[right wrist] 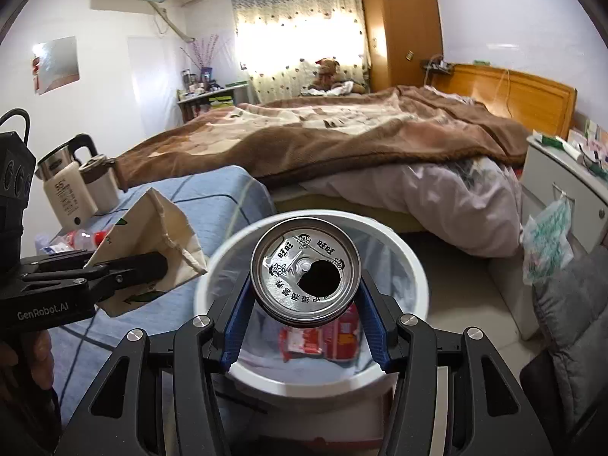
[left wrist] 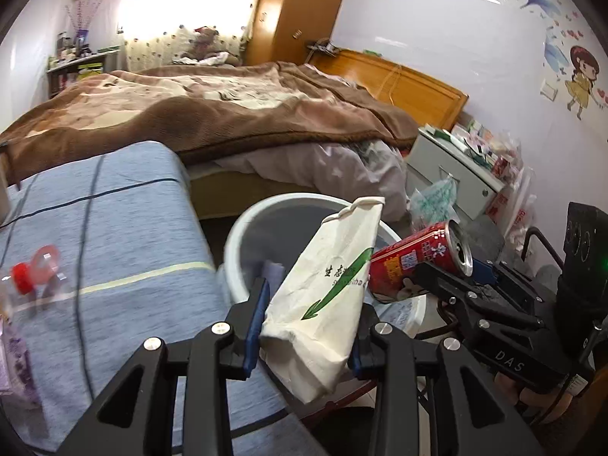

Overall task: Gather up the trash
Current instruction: 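Carry the paper bag and red can toward the white bin, then open both grippers to drop the paper bag and red can into the bin, then move both open grippers back over the trash on the table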

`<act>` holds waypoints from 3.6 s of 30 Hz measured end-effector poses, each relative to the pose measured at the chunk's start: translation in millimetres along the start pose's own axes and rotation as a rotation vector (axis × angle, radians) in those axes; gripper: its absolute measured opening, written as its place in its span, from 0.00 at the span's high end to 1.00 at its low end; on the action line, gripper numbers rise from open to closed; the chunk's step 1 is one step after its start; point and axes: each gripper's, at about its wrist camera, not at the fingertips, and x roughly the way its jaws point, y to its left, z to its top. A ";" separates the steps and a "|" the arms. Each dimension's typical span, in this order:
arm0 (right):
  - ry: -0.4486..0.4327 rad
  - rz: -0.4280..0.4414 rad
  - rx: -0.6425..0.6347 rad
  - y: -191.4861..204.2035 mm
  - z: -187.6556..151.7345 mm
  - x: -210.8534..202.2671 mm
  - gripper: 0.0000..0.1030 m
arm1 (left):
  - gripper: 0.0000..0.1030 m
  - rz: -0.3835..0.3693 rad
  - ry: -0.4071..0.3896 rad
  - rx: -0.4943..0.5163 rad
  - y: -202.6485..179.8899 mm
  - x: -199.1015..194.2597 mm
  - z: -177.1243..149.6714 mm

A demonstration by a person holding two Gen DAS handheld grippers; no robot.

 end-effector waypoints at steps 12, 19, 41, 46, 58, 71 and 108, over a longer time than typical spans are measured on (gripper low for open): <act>0.095 -0.054 0.022 -39.3 -7.8 35.8 0.48 | 0.63 0.010 0.084 -0.007 -14.8 51.8 9.9; 0.096 -0.036 0.022 -45.4 -10.2 41.1 0.46 | 0.39 0.017 0.101 -0.015 -17.5 62.1 8.6; 0.032 0.004 0.068 -14.4 -15.1 12.0 0.42 | 0.39 0.086 -0.009 -0.069 14.9 -3.9 -13.0; 0.023 0.029 0.047 5.9 -15.2 6.3 0.42 | 0.39 0.099 -0.045 -0.098 32.2 -26.2 -17.7; 0.012 0.120 0.019 55.5 -13.2 0.2 0.42 | 0.39 0.193 -0.115 -0.176 80.7 -74.1 -40.7; 0.049 0.221 -0.063 124.1 -17.0 15.3 0.42 | 0.38 0.312 -0.161 -0.277 145.5 -125.9 -77.6; 0.235 0.452 -0.258 324.7 -27.7 82.4 0.39 | 0.31 0.514 -0.130 -0.363 309.2 -190.2 -124.5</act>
